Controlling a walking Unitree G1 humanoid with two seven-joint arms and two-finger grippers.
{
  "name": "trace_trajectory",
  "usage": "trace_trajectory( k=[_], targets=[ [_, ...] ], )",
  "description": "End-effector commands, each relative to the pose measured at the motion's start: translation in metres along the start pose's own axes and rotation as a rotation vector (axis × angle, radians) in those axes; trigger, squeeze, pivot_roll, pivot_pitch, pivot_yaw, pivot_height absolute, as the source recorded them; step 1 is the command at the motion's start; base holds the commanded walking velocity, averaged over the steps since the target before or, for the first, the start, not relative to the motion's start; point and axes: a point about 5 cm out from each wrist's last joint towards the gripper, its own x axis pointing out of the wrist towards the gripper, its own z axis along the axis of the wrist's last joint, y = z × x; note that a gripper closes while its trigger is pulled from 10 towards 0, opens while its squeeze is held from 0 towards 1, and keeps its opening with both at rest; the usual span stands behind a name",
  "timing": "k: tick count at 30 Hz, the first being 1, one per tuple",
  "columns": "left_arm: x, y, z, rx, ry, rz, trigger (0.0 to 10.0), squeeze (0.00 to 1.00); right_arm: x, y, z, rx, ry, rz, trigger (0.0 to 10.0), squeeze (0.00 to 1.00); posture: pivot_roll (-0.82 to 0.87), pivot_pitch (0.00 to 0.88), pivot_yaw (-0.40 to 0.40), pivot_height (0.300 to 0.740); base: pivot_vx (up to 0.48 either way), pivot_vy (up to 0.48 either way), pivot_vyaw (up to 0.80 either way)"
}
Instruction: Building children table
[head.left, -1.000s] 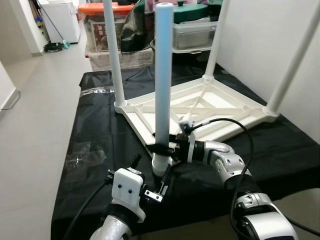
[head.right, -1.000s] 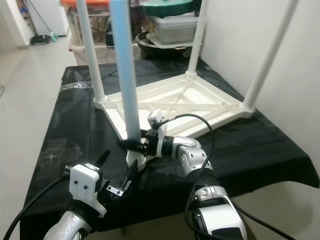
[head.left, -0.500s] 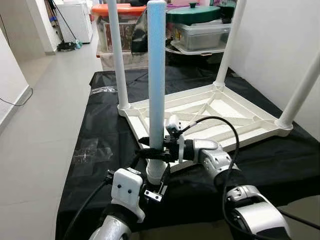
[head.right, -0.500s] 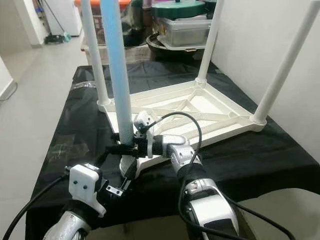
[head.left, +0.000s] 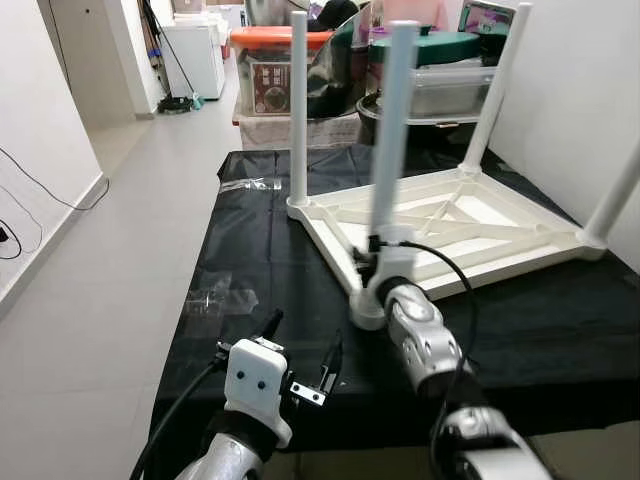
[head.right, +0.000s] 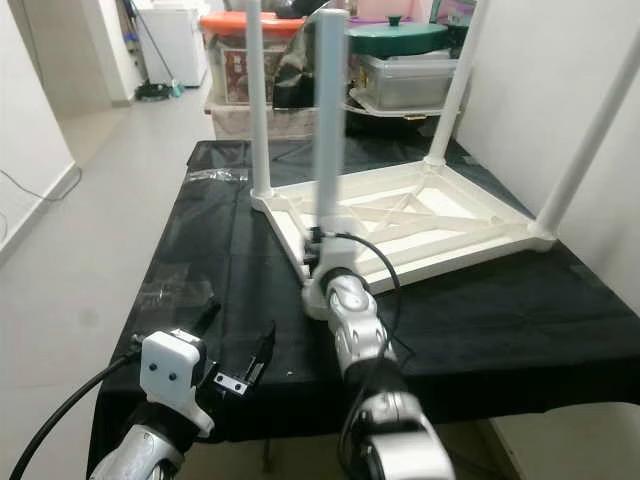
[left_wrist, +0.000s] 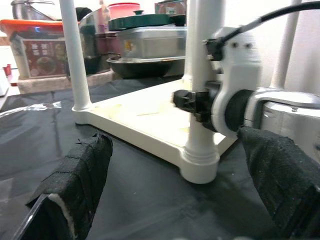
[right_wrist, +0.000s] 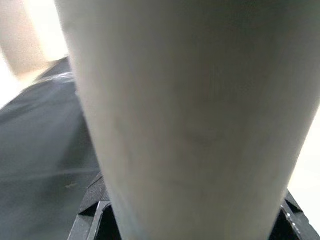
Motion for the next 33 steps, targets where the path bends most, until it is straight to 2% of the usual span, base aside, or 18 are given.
trace_trajectory(
  k=[1, 7, 8, 9, 10, 13, 14, 15, 16, 18, 21, 22, 24, 25, 27, 28, 30, 33],
  targets=[
    [0.000, 0.001, -0.003, 0.000, 0.014, 0.005, 10.0, 0.00, -0.006, -0.008, -0.015, 0.050, 0.080, -0.108, 0.0, 0.00, 0.08, 0.000, -0.021, 0.740, 0.000, 0.000, 0.00],
    [0.000, 0.001, -0.003, 0.000, 0.012, 0.004, 10.0, 0.00, -0.006, 0.001, -0.017, 0.052, 0.082, -0.106, 0.0, 0.00, 0.08, 0.000, -0.021, 0.740, 0.000, 0.000, 0.00],
    [0.001, 0.001, -0.002, 0.000, 0.009, 0.010, 10.0, 0.00, -0.003, 0.016, -0.015, 0.099, 0.066, -0.010, 10.0, 0.00, 0.06, 0.000, -0.033, 0.740, 0.000, 0.000, 0.00],
    [0.001, 0.001, -0.002, 0.000, 0.009, 0.010, 10.0, 0.00, -0.003, 0.016, -0.015, 0.099, 0.066, -0.010, 10.0, 0.00, 0.06, 0.000, -0.033, 0.740, 0.000, 0.000, 0.00],
    [0.000, 0.002, -0.002, 0.000, 0.009, 0.014, 10.0, 0.00, -0.003, 0.021, -0.011, 0.124, 0.040, 0.044, 10.0, 1.00, 0.05, 0.000, -0.018, 0.740, 0.000, 0.000, 0.00],
    [-0.001, 0.002, -0.003, 0.001, 0.014, 0.011, 10.0, 0.00, -0.002, 0.023, -0.004, 0.152, 0.001, 0.125, 10.0, 1.00, 0.05, 0.000, -0.012, 0.740, 0.000, 0.000, 0.00],
    [-0.001, 0.002, -0.003, 0.002, 0.014, 0.009, 10.0, 0.00, 0.000, 0.022, -0.002, 0.150, -0.012, 0.168, 10.0, 0.36, 0.05, 0.000, -0.016, 0.740, 0.000, 0.000, 0.00],
    [-0.001, 0.002, -0.003, 0.002, 0.014, 0.009, 10.0, 0.00, 0.000, 0.022, -0.002, 0.150, -0.012, 0.168, 10.0, 0.36, 0.05, 0.000, -0.016, 0.740, 0.000, 0.000, 0.00],
    [-0.001, 0.002, -0.003, 0.002, 0.015, 0.009, 10.0, 0.00, 0.003, 0.022, 0.002, 0.141, -0.033, 0.311, 10.0, 0.00, 0.05, 0.000, -0.016, 0.740, 0.000, 0.000, 0.00],
    [-0.001, 0.002, -0.003, 0.002, 0.015, 0.009, 10.0, 0.00, 0.003, 0.022, 0.002, 0.141, -0.033, 0.311, 10.0, 0.00, 0.05, 0.000, -0.016, 0.740, 0.000, 0.000, 0.00],
    [-0.001, 0.002, -0.003, 0.002, 0.014, 0.010, 10.0, 0.00, 0.006, 0.021, 0.010, 0.115, -0.039, 0.605, 10.0, 0.00, 0.06, 0.000, -0.017, 0.740, 0.000, 0.000, 0.00],
    [-0.001, 0.002, -0.003, 0.002, 0.014, 0.010, 10.0, 0.00, 0.006, 0.021, 0.010, 0.115, -0.039, 0.605, 10.0, 0.00, 0.06, 0.000, -0.017, 0.740, 0.000, 0.000, 0.00],
    [0.000, 0.003, -0.003, 0.004, 0.013, 0.013, 10.0, 0.00, 0.005, 0.024, 0.016, 0.107, 0.017, 0.847, 10.0, 0.00, 0.06, 0.000, -0.017, 0.740, 0.000, 0.000, 0.00],
    [0.000, 0.003, -0.003, 0.005, 0.013, 0.012, 10.0, 0.00, -0.001, 0.027, 0.023, 0.064, 0.050, 1.066, 10.0, 0.00, 0.06, 0.000, -0.017, 0.740, 0.000, 0.000, 0.00],
    [0.000, 0.003, -0.003, 0.005, 0.013, 0.012, 10.0, 0.00, -0.001, 0.027, 0.023, 0.064, 0.050, 1.066, 10.0, 0.00, 0.06, 0.000, -0.017, 0.740, 0.000, 0.000, 0.00],
    [0.000, 0.003, -0.003, 0.005, 0.013, 0.011, 10.0, 0.00, -0.003, 0.028, 0.024, 0.052, 0.055, 1.109, 10.0, 0.00, 0.06, 0.000, -0.017, 0.740, 0.000, 0.000, 0.00],
    [0.000, 0.004, -0.002, 0.006, 0.010, 0.016, 10.0, 0.00, -0.009, 0.034, 0.027, 0.004, 0.093, 1.303, 10.0, 0.00, 0.08, 0.000, -0.027, 0.740, 0.000, 0.000, 0.00],
    [0.000, 0.005, -0.002, 0.005, 0.008, 0.018, 10.0, 0.00, -0.012, 0.036, 0.028, -0.014, 0.113, 1.379, 10.0, 0.00, 0.08, 0.000, -0.027, 0.740, 0.000, 0.000, 0.00]
  ],
)
